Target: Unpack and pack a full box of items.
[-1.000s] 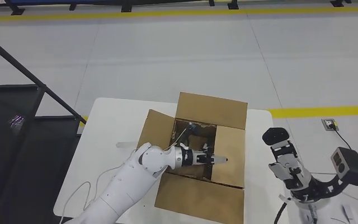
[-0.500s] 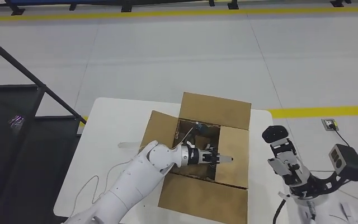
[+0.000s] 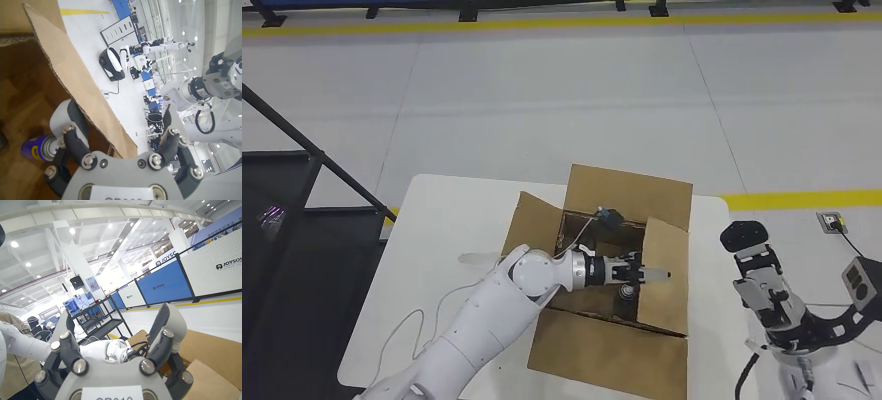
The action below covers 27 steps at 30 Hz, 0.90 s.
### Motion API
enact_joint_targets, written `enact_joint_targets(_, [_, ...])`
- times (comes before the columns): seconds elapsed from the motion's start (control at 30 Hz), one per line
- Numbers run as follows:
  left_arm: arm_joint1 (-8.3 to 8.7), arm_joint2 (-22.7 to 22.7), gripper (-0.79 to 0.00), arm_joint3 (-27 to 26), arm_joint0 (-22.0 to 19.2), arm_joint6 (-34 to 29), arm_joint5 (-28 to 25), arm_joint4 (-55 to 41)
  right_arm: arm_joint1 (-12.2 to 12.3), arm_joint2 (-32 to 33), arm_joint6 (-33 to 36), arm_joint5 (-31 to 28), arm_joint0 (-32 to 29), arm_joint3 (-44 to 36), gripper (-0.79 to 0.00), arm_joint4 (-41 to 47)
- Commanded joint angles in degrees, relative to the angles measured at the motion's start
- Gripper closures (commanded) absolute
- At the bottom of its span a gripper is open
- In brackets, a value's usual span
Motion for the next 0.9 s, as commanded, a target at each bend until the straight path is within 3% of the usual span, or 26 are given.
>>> enact_joint_targets(0.0, [-0.38,-0.02,-0.785,-0.44,-0.37,1.00,-0.33,0.51,-0.03,0.73,-0.93,-0.09,-0.37,-0.24,-0.785,0.08])
enact_joint_targets(0.37, [-4.73,3.98,-0.785,1.77,-4.49,2.13,1.94,1.02,-0.26,5.39,-5.79,0.28,-3.97,-0.36,-0.785,1.89])
enact_joint_targets(0.87, [-13.15,9.33,-0.785,14.15,-9.15,3.00,0.47,-1.73,-0.62,11.63,-10.62,-0.69,-6.88,2.79,-0.785,5.13])
